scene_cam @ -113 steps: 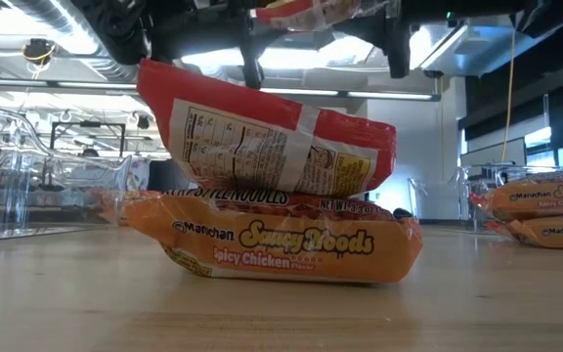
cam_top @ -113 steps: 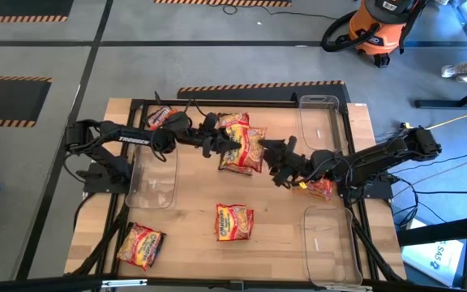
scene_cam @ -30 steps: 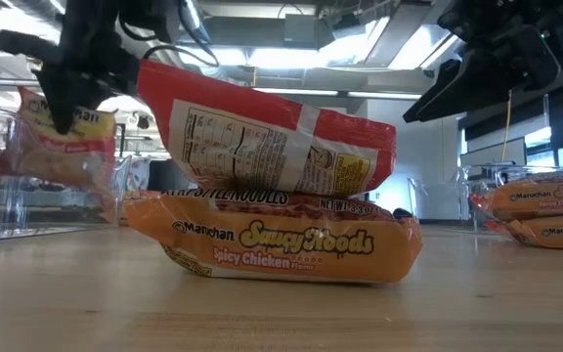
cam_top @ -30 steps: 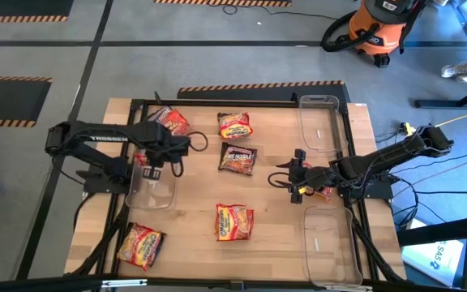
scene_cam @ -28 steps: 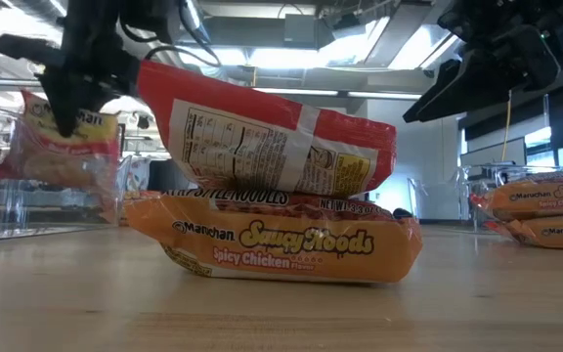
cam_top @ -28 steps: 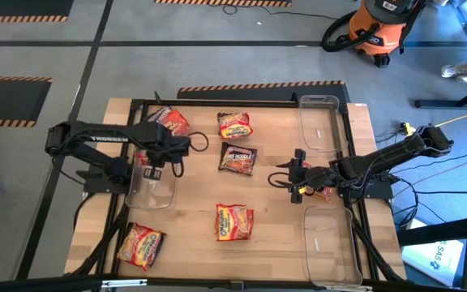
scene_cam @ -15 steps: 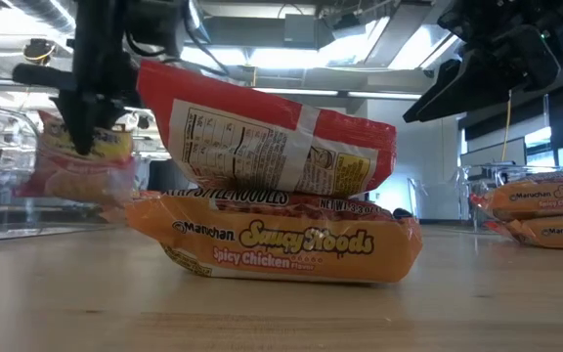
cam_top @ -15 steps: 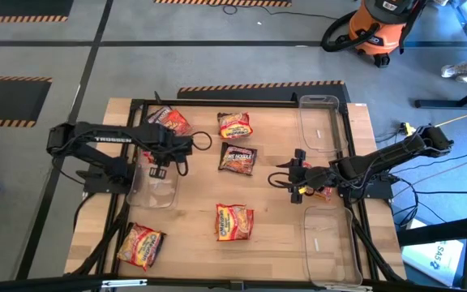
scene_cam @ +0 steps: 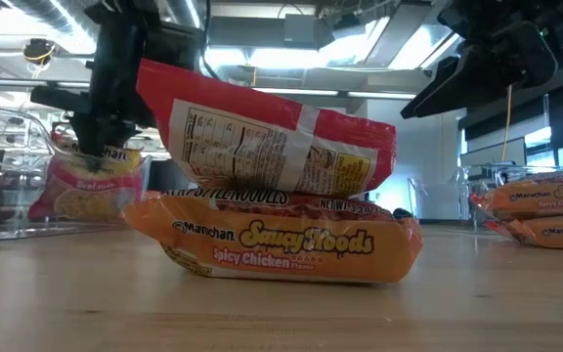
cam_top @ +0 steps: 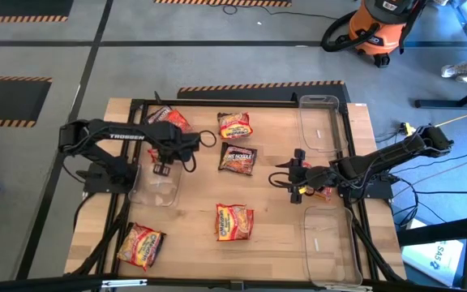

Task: Sort Maruchan noodles
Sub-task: Put the red noodle pack into the middle transparent bin

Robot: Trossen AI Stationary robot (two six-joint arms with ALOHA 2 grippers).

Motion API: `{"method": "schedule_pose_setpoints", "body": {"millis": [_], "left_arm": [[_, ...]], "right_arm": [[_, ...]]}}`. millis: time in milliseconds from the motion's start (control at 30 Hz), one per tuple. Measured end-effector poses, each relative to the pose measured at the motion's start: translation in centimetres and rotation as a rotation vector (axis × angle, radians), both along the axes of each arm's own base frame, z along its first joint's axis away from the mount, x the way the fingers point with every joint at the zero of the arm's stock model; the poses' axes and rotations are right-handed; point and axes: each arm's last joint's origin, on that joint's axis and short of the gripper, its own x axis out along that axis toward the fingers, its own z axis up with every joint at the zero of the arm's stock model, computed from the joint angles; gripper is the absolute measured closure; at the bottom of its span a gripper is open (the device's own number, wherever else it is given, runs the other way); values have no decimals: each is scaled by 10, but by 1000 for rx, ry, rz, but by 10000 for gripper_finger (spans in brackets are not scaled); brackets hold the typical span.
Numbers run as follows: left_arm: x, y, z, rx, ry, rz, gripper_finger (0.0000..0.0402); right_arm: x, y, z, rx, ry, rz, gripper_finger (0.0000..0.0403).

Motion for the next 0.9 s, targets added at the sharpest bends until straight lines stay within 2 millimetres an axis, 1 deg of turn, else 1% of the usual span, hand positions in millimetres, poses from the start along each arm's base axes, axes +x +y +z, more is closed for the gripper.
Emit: {"method": "schedule_pose_setpoints", "body": {"millis": [167, 300, 433, 633, 767, 900], "left_arm": [[-1, 4, 0, -1, 6, -13, 332], [0, 5, 0, 8, -6, -9, 325], [1, 5, 0, 16, -15, -9, 311], [1, 5, 0, 23, -15, -8, 279], [1, 6, 1, 106, -1, 10, 263], [0, 6, 1, 183, 13, 34, 260]], "right_arm": [[0, 1, 0, 21, 2, 18, 178], [0, 1, 0, 22, 1, 18, 178], [0, 1, 0, 22, 1, 17, 178], [0, 1, 0, 23, 0, 17, 178], [0, 1, 0, 23, -1, 17, 178], [0, 1, 0, 24, -1, 17, 178]]}}
